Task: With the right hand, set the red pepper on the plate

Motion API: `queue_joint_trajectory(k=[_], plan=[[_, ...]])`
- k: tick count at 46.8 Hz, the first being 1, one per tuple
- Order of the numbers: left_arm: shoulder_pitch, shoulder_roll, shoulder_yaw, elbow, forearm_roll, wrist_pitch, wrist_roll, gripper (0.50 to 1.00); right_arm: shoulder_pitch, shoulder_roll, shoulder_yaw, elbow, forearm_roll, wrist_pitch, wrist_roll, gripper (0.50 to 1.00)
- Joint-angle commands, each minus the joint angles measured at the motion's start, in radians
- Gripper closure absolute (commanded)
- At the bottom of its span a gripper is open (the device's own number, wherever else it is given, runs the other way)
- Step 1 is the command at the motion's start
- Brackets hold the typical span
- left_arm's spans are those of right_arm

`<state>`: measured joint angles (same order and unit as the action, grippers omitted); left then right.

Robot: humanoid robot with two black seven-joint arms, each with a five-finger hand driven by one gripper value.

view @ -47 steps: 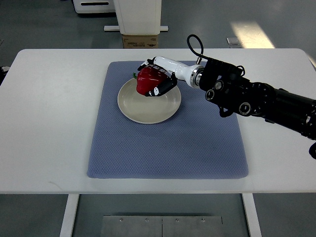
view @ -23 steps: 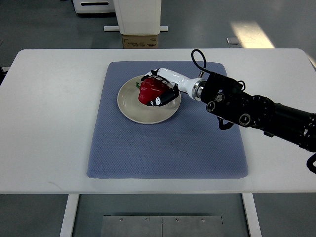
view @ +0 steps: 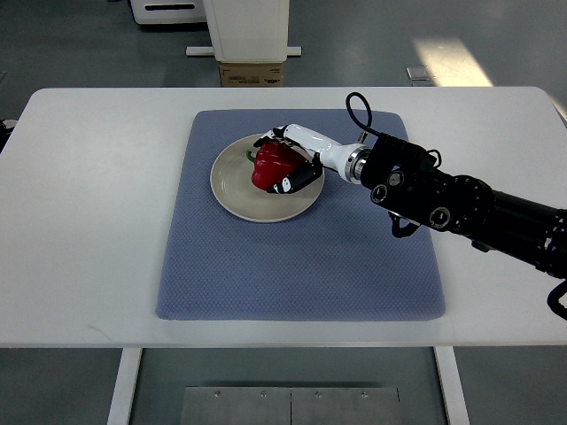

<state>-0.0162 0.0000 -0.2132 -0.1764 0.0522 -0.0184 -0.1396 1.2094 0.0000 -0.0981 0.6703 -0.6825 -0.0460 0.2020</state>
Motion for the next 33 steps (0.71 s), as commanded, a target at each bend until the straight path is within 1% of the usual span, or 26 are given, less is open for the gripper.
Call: queue_joint_trajectory(k=[1, 14, 25, 33], plan=[[0.001, 0.0, 0.0, 0.0, 0.0, 0.0, 0.0, 0.5, -0.001, 0.0, 0.003, 0.0, 0.0, 0.0, -0.001, 0.505], [0.001, 0.0, 0.0, 0.0, 0.0, 0.0, 0.0, 0.5, 0.01, 0.0, 0.011, 0.0, 0.004, 0.0, -0.003, 0.502], [-0.001, 0.0, 0.0, 0.0, 0.0, 0.0, 0.0, 0.5, 0.01, 0.0, 0.09, 0.0, 0.017, 0.0, -0.003, 0.502], [0.001, 0.0, 0.0, 0.0, 0.0, 0.0, 0.0, 0.5, -0.016, 0.0, 0.182, 0.0, 0.023, 0.001, -0.016, 0.502]])
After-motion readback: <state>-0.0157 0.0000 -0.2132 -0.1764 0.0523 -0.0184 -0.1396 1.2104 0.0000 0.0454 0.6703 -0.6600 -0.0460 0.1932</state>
